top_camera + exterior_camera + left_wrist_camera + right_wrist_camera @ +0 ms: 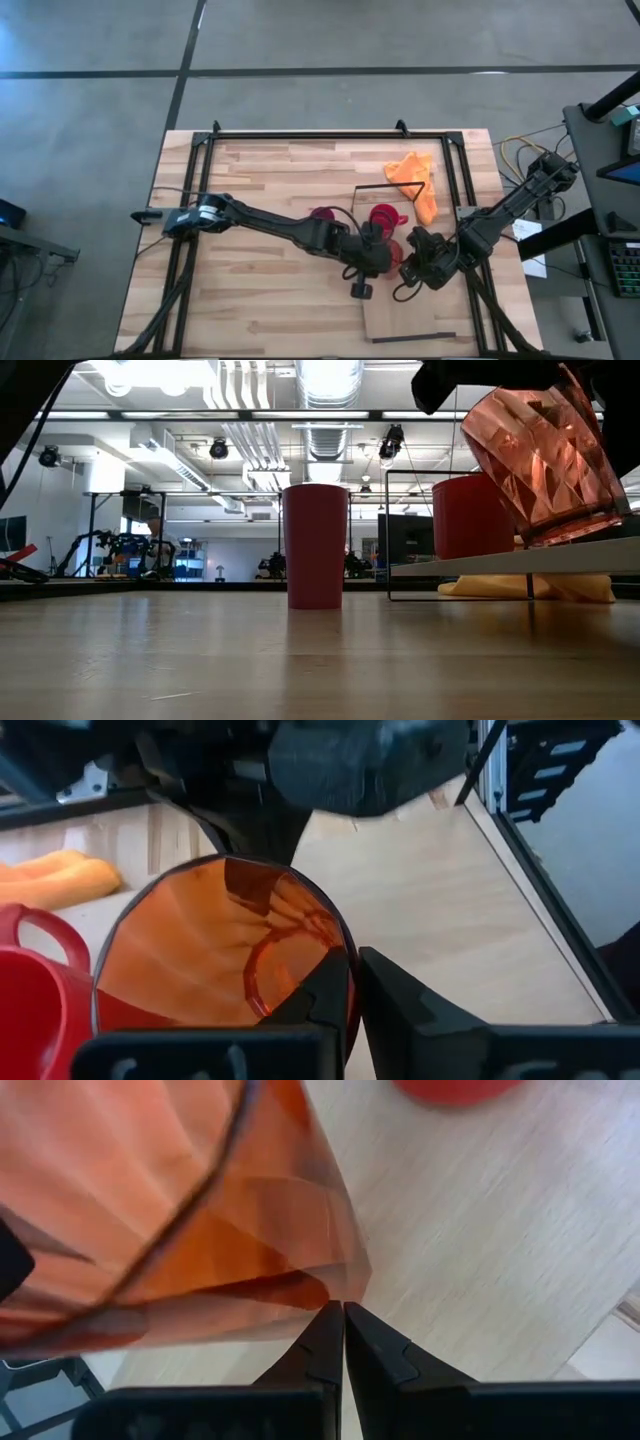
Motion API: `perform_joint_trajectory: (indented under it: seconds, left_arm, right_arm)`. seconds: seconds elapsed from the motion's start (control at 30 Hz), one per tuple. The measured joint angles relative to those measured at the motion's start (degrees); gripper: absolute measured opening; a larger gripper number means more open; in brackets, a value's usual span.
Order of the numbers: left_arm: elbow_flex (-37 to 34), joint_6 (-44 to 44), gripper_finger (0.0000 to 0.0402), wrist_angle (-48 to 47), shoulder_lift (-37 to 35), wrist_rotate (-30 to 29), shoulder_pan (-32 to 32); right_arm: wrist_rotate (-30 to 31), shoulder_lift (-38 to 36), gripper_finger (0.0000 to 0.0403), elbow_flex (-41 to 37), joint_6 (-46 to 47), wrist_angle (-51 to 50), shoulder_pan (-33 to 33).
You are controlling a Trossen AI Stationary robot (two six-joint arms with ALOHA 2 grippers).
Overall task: Stack small to large cups/mugs on shelf
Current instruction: Put the brown cup on the shelf
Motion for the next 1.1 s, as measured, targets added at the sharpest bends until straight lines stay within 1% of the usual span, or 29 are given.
perform_joint_trajectory:
  seconds: [0.1,0.23,0.73,0.9,1.1]
  left_arm:
    - [-0.3,0.0,0.0024,2.0,0.7,-0.4,0.0]
    - [-0.5,0.0,0.0038,1.5,1.9,-0.5,0.1]
    - [-0.3,0.0,0.0041,2.0,2.1,-0.4,0.0]
    - [0.2,-0.5,0.0041,1.8,2.1,0.7,-0.3]
    - [0.3,-2.9,0.0041,1.8,2.1,1.1,-0.7]
  right_arm:
    - [0.0,0.0,0.0008,-0.1,0.0,0.1,0.0]
    - [0.0,0.0,0.0008,-0.1,0.0,0.3,0.0]
    - [-0.2,-0.1,0.0008,-0.1,-0.1,0.0,0.0]
    - [-0.9,-0.8,0.0008,-0.1,0.0,-4.6,0.0]
    - [-1.5,-3.5,0.0008,-0.1,1.6,-11.9,0.0]
